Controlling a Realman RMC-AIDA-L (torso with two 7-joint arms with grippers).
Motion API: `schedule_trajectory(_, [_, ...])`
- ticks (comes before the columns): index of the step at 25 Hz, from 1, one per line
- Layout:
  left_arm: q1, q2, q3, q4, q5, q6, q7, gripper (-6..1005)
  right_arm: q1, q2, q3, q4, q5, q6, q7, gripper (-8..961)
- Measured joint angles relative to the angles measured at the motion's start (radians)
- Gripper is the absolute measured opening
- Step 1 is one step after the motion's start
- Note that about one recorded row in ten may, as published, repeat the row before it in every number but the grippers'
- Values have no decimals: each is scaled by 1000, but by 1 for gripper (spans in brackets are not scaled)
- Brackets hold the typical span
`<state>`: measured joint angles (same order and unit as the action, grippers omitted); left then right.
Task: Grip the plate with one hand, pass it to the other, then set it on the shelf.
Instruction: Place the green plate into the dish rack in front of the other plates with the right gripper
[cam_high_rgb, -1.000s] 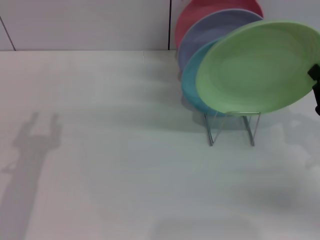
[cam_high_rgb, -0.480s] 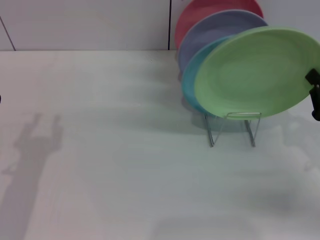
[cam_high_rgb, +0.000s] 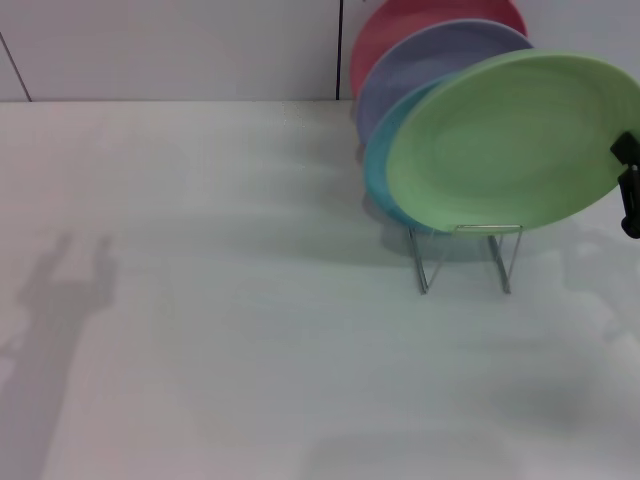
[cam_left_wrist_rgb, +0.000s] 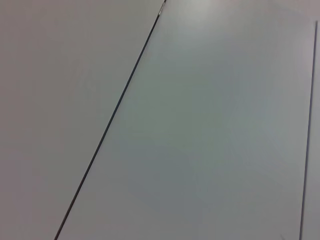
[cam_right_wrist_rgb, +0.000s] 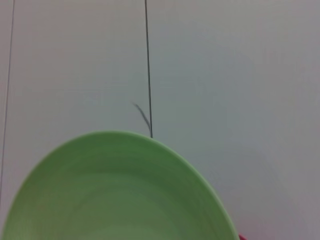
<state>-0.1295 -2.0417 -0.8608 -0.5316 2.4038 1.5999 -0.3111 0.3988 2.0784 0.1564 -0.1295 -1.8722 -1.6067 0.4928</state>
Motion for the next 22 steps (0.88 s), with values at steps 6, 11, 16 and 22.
schedule_trajectory(6, [9, 6, 3, -1, 0, 17, -25, 489, 5, 1, 1, 3, 1, 0, -6, 29])
schedule_trajectory(11, [15, 6, 0, -1, 9, 23, -28, 489, 7, 1, 2, 9, 1, 5, -20, 29])
schedule_trajectory(16, [15, 6, -1, -1, 11, 29, -29, 489, 3, 0, 4, 22, 2, 7, -42, 29])
schedule_trajectory(22, [15, 6, -1, -1, 11, 34, -29, 489, 0, 1, 12, 24, 3, 9, -47, 29])
